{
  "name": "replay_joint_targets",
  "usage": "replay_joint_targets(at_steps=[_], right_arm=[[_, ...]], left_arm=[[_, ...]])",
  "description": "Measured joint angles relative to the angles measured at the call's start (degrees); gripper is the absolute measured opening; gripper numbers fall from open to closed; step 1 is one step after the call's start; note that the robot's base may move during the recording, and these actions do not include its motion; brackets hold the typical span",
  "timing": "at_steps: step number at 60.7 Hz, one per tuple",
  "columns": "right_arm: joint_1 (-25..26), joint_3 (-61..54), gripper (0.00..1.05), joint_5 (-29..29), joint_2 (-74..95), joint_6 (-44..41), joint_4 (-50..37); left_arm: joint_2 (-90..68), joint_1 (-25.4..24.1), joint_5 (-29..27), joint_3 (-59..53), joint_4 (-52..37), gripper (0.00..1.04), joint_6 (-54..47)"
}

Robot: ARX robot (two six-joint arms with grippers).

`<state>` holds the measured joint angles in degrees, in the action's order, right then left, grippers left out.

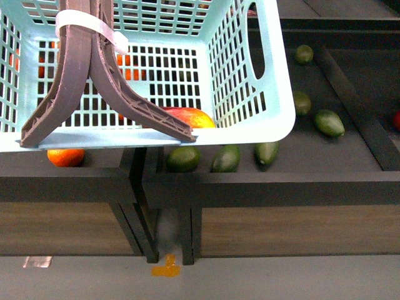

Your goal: Pick mango and avocado into basket

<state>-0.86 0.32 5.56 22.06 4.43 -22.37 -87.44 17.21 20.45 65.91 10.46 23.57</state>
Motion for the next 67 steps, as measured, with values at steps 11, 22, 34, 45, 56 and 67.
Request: replay_joint_targets(at_steps=[11, 22, 34, 45, 56, 67], right_arm=[[2.71, 5.99, 0.97, -0.9, 21.66, -0.09, -5.9], [4.52, 16.15, 0.97, -2.1, 45.24, -3.19, -11.58], [4.85, 25.53, 0.97, -4.22, 63.32, -5.81, -12.07], [4.79, 34.16, 0.97, -4.02, 76.94, -7.52, -13.35], [3.54, 44.22, 0.97, -4.72, 91.93, -8.04, -14.49], [0.87, 55.25, 0.97, -6.93, 105.46, -8.94, -13.09]], left_arm=[[0.0, -0.11, -0.35, 0.0, 0.0, 0.06, 0.04], [0.0, -0.11, 0.04, 0.0, 0.0, 0.06, 0.04], [0.0, -0.07, 0.13, 0.0, 0.0, 0.06, 0.04], [0.0, -0.07, 0.04, 0.0, 0.0, 0.06, 0.02], [0.0, -0.09, 0.07, 0.0, 0.0, 0.06, 0.02], [0.0, -0.07, 0.15, 0.0, 0.0, 0.06, 0.07]])
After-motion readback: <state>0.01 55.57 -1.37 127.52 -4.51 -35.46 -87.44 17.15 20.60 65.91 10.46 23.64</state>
